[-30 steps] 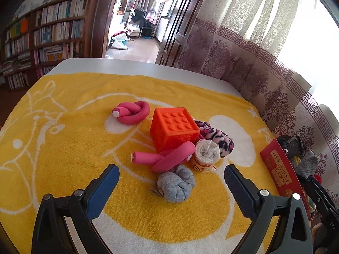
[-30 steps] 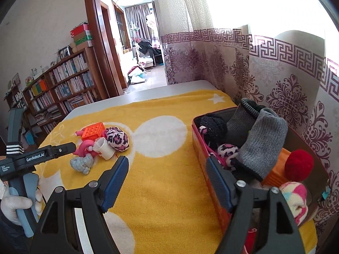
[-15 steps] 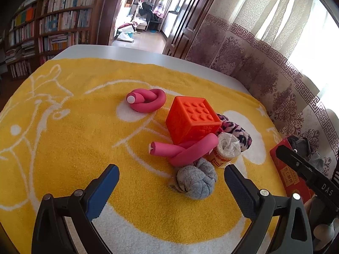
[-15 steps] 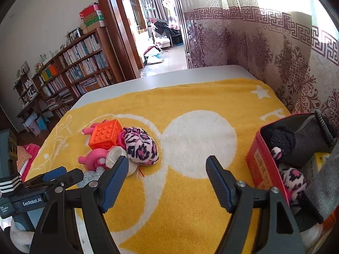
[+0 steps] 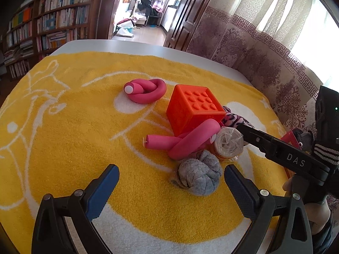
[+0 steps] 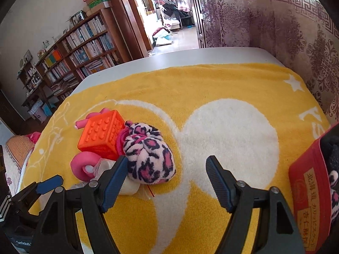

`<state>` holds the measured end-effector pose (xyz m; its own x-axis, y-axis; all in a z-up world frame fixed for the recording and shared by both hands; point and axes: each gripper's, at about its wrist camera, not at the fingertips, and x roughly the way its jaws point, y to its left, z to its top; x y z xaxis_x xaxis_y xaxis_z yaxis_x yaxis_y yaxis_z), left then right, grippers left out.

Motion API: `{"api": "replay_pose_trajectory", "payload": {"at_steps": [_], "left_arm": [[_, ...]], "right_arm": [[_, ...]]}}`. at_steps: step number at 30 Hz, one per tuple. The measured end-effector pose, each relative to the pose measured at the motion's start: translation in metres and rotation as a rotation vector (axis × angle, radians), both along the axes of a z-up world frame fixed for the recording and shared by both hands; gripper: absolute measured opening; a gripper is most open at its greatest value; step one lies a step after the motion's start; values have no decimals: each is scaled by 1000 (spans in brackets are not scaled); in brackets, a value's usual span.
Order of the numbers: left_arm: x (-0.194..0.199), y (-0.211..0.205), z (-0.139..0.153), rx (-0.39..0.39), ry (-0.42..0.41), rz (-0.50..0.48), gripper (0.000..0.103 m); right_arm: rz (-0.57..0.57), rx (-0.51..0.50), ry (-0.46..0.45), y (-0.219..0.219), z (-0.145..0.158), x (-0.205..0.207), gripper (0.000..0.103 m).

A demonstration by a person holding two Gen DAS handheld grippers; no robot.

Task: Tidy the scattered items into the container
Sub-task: 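Withdraw both tools from the tin toward the leopard plush and grey sock ball, then grasp the pink-and-black leopard plush ball with the right tool, then lift and carry the leopard plush over the red tin with the right tool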

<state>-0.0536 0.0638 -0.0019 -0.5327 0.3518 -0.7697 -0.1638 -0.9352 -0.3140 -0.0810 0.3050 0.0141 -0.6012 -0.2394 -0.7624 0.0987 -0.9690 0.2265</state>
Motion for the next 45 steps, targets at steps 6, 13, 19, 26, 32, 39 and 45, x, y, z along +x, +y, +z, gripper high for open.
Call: {"api": "replay_pose_trajectory", "payload": {"at_steps": [6,13,19,26,32,39,45], "left_arm": [[-1,6,-6,-23,-12,-11,101],[-1,7,-5,-24,-4,-14,101],[2,15,-2,-6,22,-63,101],[4,36,-3,-24,35,-127,86],[4,35,-5,-51,36,-117,57],[14,30,9,-8,86,-126,56],[22,30,24,3,140,-133,56]], "right_arm": [[29,-22,-11,-3,-3,-8,67],[24,-21,-14,-1,-5,-6,40],[-59,35,64,10,14,9,40],[-78,38,47,13,12,8,40],[-95,72,107,11,21,16,40],[-127,95,164,14,31,22,40],[-164,99,213,18,42,30,40]]}}
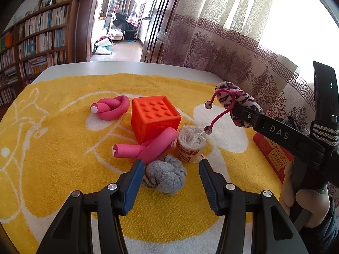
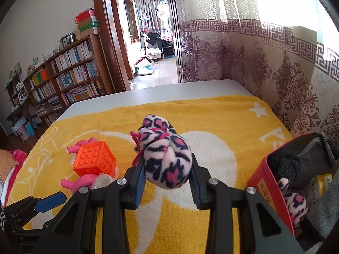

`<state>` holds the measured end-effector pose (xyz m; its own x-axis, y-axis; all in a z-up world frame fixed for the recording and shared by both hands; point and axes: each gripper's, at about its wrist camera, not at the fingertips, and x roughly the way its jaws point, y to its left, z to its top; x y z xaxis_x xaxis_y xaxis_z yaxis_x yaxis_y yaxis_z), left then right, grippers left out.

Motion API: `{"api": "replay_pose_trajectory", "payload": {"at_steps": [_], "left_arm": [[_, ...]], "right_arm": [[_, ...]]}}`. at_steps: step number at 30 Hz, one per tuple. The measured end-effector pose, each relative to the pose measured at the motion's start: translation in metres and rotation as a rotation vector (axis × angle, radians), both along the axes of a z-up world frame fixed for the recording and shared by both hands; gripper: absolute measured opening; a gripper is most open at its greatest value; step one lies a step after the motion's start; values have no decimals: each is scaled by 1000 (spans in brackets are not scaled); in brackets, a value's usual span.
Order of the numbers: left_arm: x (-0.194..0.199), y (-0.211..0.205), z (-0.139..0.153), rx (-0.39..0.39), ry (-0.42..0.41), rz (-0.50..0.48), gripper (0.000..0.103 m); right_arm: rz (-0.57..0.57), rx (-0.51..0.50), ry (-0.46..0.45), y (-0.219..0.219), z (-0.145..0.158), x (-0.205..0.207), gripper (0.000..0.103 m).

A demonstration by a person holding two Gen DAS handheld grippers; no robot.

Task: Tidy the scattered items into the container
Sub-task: 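Lift and carry the leopard plush over the red tin with the right tool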

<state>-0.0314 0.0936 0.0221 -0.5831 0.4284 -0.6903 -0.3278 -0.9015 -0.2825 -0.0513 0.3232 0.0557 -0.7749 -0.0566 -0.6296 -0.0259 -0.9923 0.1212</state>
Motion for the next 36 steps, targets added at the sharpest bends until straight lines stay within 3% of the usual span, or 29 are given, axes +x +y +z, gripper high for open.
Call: {"api": "replay_pose_trajectory", "payload": {"at_steps": [9,23,29,36], "left_arm": [[3,1,5,15,14,-3,56],[8,8,10,18,18,-23,56],[19,24,18,-5,40,-61,56],[25,60,26,-7,32,-127,56]], "right_arm": [[-48,11,96,5,25,23,40],[-142,-36,141,36,35,62,40],[-214,-51,133,70,29,99,40],[-262,0,151,101,38,141,40]]}}
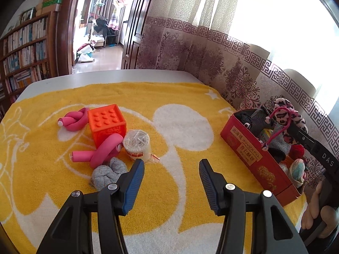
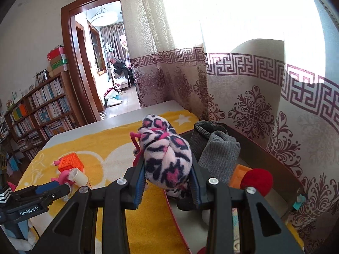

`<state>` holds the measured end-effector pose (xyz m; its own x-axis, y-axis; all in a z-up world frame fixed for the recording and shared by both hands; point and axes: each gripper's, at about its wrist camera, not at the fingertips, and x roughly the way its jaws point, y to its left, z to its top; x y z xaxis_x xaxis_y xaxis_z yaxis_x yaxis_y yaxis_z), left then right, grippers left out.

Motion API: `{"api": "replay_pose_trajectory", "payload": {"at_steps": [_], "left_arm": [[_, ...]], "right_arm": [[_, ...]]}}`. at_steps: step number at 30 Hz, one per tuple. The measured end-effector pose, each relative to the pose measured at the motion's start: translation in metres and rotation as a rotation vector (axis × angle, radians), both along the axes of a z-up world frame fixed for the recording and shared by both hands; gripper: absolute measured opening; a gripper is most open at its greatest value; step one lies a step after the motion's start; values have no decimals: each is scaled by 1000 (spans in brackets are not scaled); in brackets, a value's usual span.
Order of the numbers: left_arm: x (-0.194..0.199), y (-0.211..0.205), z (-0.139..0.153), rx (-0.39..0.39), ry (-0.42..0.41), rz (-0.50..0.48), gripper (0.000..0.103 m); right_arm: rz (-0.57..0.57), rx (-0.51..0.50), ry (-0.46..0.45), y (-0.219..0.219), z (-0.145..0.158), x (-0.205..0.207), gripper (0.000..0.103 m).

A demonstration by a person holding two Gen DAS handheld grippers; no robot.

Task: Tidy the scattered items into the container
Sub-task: 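Lift and carry the leopard plush over the red tin with the right tool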

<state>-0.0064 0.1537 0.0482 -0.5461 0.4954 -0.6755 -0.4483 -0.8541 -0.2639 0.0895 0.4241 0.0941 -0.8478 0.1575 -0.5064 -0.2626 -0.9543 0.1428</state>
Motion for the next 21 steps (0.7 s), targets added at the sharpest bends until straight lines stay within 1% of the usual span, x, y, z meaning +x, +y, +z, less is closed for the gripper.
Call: {"api": "replay_pose_trajectory", "payload": {"at_steps": [5,8,11,14,19,21], "left_arm": [[1,34,12,-11,15,-58,56],[1,56,20,-26,35,-94,56],[0,77,27,-34,50,-127,56],[-2,98,32,-40,58,-156,56],[-9,129,35,-51,55,-195,56],[-10,138,35,-54,54,-207,56]], "right_arm": [[-21,19,-11,16,-2,18,40],[-46,41,-22,27,-6,23,40],[-57,33,-45,38,-11,24,40],[-39,50,-78,43,-17,22,40],[21,86,-116,38,-25,19,40],[43,82,-131,37,-28,18,40]]}}
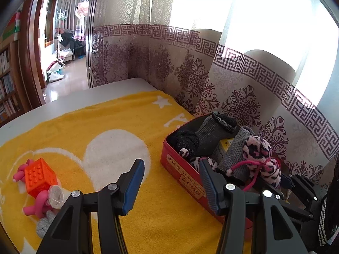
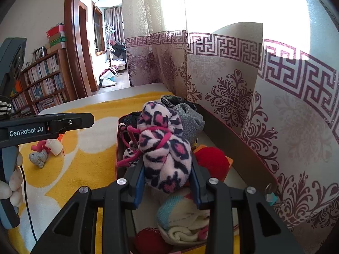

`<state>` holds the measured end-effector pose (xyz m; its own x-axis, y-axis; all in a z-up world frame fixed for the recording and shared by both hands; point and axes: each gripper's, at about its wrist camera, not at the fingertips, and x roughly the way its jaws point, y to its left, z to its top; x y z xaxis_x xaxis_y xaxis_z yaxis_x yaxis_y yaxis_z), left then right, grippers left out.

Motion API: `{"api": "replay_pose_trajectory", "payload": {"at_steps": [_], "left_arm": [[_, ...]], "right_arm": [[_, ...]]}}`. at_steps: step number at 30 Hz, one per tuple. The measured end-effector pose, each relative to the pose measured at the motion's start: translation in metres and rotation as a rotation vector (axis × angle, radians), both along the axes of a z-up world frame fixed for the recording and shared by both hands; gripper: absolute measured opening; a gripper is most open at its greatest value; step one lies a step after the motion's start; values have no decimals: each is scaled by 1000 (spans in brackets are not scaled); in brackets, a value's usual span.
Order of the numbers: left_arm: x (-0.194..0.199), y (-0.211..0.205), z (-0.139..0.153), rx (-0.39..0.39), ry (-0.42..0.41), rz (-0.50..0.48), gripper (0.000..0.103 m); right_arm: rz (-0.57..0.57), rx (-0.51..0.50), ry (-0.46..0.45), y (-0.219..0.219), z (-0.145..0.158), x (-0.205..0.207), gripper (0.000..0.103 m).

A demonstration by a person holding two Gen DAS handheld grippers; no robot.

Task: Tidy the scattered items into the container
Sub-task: 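Lift and carry the leopard plush over the red tin with the right tool, then lower the leopard plush into the tin and open the right tool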

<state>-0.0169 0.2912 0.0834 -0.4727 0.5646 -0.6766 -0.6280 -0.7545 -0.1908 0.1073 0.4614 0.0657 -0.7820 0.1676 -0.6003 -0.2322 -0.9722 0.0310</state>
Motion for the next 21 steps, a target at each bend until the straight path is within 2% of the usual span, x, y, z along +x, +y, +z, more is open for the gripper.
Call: {"api": "replay_pose_trajectory", "payload": {"at_steps": [4,9,12,21], "left_arm": [[-3,15,-1,-8,0,-20,56],[-12,26,-5,-15,-14,-28,56],[-15,36,-7,-23,-19,-39,56],[-19,69,-13,-40,-19,-87,56]], "right_arm": [[16,-61,-22,8,-5,-1,49],[19,-213,32,30,-1,10,59],[-2,-226,65,37,1,14,66],[-10,-223,76,40,2,13,69]]}}
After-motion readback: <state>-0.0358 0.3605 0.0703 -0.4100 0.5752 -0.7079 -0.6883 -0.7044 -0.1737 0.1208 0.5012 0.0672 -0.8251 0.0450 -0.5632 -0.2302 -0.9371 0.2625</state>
